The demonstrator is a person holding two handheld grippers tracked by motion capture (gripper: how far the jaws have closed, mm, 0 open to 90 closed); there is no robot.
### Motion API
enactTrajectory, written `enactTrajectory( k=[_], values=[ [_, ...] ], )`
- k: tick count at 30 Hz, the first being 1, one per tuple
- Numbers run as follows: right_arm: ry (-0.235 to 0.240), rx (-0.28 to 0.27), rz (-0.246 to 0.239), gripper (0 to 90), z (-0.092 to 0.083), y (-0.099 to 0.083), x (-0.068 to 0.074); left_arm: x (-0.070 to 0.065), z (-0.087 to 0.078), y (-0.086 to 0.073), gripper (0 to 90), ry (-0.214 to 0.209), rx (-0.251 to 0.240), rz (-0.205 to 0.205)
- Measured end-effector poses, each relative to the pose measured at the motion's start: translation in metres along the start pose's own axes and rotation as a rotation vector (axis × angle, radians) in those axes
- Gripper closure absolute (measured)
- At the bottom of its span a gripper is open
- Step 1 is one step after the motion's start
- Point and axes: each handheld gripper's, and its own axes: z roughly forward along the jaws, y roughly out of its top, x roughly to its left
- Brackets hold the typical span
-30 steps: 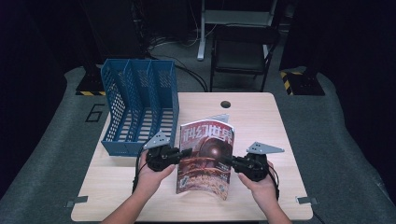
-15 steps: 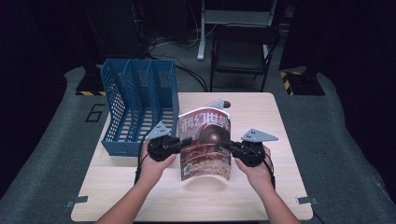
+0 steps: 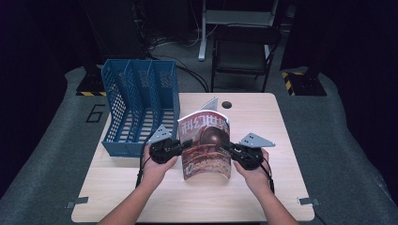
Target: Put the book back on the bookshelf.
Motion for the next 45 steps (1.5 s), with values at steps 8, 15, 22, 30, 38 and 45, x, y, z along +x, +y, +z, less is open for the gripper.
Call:
enactTrajectory(
  k=[8,15,22,30,38,45],
  values=[
    [0.029,-0.010,0.028,76.1,-0.007,-0.001,-0.001,-0.002,-0.005,-0.002,81.8,-0.012,0.006,0.011],
    [0.050,-0.013,0.056,70.2,-0.016,-0.004,0.001,-0.008,-0.011,-0.004,79.2,-0.028,0.013,0.010],
    [0.059,-0.007,0.088,68.5,-0.024,-0.007,0.000,-0.016,-0.015,-0.003,77.3,-0.050,0.032,0.034],
    [0.066,-0.007,0.103,66.5,-0.029,-0.012,-0.002,-0.023,-0.019,-0.003,76.8,-0.074,0.055,0.046],
    [0.052,-0.026,0.124,63.2,-0.032,-0.016,-0.001,-0.026,-0.021,-0.003,75.6,-0.082,0.065,0.048],
    [0.026,-0.029,0.117,62.3,-0.029,-0.022,-0.003,-0.027,-0.022,0.005,70.3,-0.073,0.066,0.053]
  ],
)
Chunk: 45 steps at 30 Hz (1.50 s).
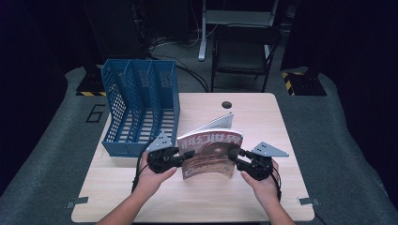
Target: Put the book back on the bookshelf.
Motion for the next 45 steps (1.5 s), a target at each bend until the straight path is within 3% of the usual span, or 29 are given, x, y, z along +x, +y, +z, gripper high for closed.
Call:
enactTrajectory(
  k=[6,8,10,17,20,31,41,45],
  values=[
    [0.001,-0.002,0.003,59.1,0.001,-0.001,0.000,0.002,-0.002,0.006,67.3,0.011,0.016,0.015],
    [0.004,0.001,0.004,58.9,0.002,-0.002,0.001,0.001,-0.002,0.008,66.4,0.010,0.029,-0.005],
    [-0.004,0.006,-0.015,59.6,0.004,-0.004,0.002,0.001,-0.004,0.013,65.2,0.011,0.039,0.006],
    [-0.007,0.026,-0.014,60.8,0.005,-0.006,0.001,0.001,-0.008,0.029,59.4,0.007,0.035,0.018],
    [-0.012,0.029,-0.009,60.8,0.005,-0.007,0.002,0.000,-0.010,0.041,59.3,0.016,0.040,0.037],
    [-0.009,0.031,0.004,62.7,0.005,-0.009,0.001,-0.006,-0.006,0.065,58.3,0.008,0.075,0.054],
    [-0.008,0.026,-0.001,64.5,0.007,-0.009,0.000,-0.009,-0.001,0.075,61.2,0.016,0.085,0.068],
    [-0.009,0.026,0.000,64.5,0.008,-0.009,-0.001,-0.008,0.003,0.079,61.9,-0.003,0.099,0.061]
  ],
)
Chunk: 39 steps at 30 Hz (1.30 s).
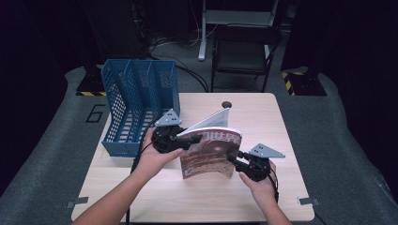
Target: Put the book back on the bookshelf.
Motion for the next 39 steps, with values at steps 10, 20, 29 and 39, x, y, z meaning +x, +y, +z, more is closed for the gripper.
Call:
enactTrajectory(
  k=[10,20,29,39],
  values=[
    [0.005,0.003,0.010,64.6,0.001,0.000,-0.001,-0.001,0.006,0.006,63.3,-0.014,0.026,0.008],
    [0.007,-0.006,0.005,64.9,0.003,0.001,-0.002,-0.004,0.014,0.012,66.6,-0.015,0.056,0.022],
    [0.002,-0.007,0.000,64.8,0.003,0.002,-0.002,-0.004,0.017,0.015,71.1,-0.018,0.076,0.026],
    [0.005,-0.010,0.009,64.8,0.005,0.002,-0.004,-0.008,0.019,0.018,75.6,-0.012,0.095,0.050]
  ],
)
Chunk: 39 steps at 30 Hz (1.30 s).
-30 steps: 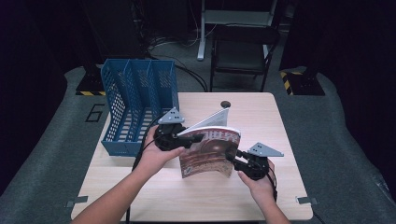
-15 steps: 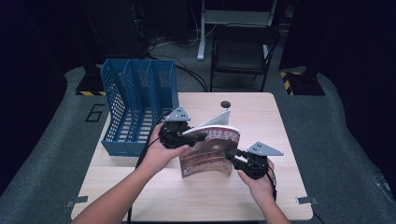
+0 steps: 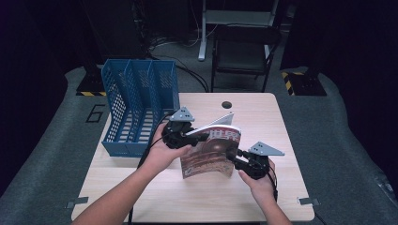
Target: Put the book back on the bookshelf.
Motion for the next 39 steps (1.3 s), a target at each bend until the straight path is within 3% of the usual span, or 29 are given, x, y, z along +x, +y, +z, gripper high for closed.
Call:
enactTrajectory(
  k=[14,33,39],
  values=[
    [-0.003,-0.002,0.009,64.7,0.002,0.001,-0.001,-0.002,-0.001,0.005,80.2,-0.003,0.042,0.036],
    [0.000,0.004,0.010,66.1,0.003,0.001,-0.002,-0.001,-0.002,0.009,81.1,-0.011,0.095,0.040],
    [0.003,0.010,0.019,67.7,0.003,0.001,-0.001,-0.001,-0.002,0.013,82.2,-0.010,0.128,0.058]
  ],
)
